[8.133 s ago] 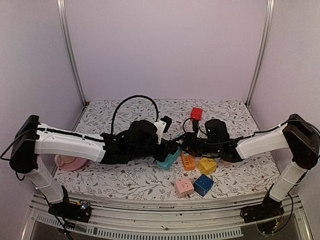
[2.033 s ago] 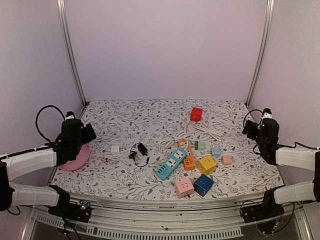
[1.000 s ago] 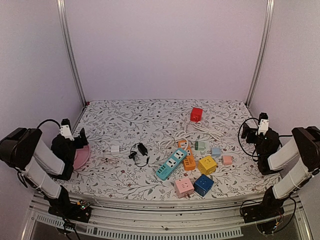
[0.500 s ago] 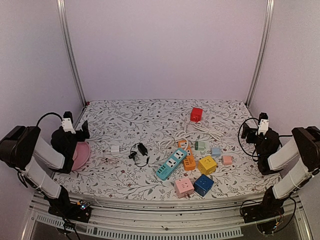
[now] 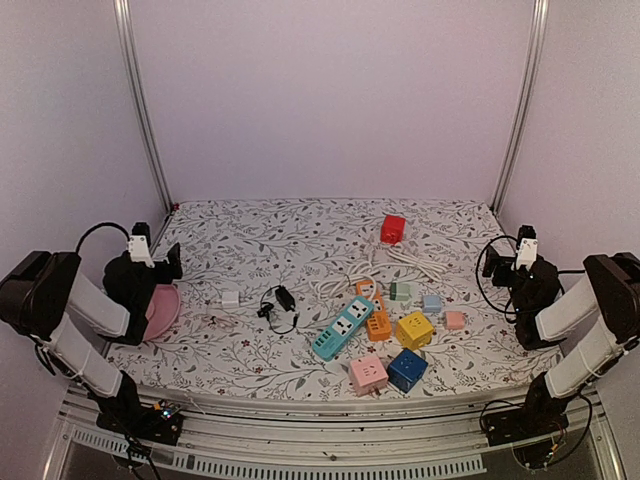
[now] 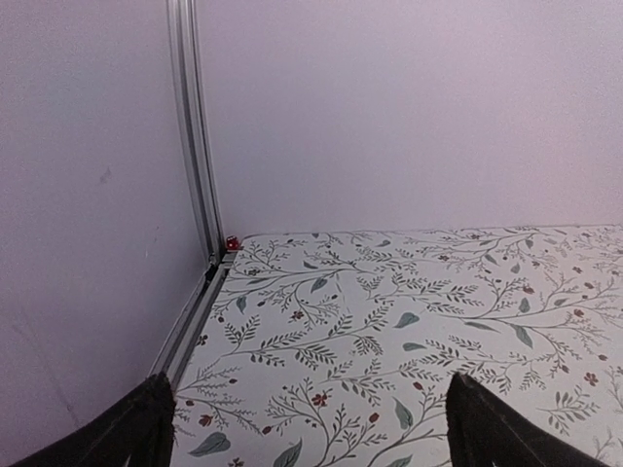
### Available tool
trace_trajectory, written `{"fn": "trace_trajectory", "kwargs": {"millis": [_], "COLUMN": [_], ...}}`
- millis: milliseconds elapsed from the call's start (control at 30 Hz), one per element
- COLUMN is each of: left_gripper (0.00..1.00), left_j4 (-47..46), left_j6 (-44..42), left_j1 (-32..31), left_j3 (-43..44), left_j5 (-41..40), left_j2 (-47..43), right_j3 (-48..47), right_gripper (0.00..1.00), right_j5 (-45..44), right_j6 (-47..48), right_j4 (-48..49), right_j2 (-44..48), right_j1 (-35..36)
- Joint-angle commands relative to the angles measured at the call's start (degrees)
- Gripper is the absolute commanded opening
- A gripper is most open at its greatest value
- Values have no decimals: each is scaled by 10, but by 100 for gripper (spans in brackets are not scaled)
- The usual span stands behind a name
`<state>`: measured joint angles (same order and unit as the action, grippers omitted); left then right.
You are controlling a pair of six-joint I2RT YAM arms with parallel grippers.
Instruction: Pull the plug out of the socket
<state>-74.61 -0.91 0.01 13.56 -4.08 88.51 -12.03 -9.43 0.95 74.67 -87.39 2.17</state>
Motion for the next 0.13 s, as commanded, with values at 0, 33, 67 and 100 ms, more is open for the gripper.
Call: {"fn": "trace_trajectory", "kwargs": {"millis": [0,33,67,100], "left_gripper": [97,97,97,97], "left_j4": [4,4,4,4], "left_j6": [-8,-8,-8,-7], "left_j1": [-2,-2,-3,-3], "left_j3": [8,8,9,8], "left_j5": [7,7,8,8], "left_j2": [3,3,3,3], "right_j3": [-7,-7,-7,-7], "right_gripper": [99,99,99,99], "right_j5": [6,6,6,6], "right_j6": [0,0,1,1], "right_j4": [13,13,13,13], "right_j2": [-6,-5,-5,-5], "right_j1": [-3,-3,-3,-4]}}
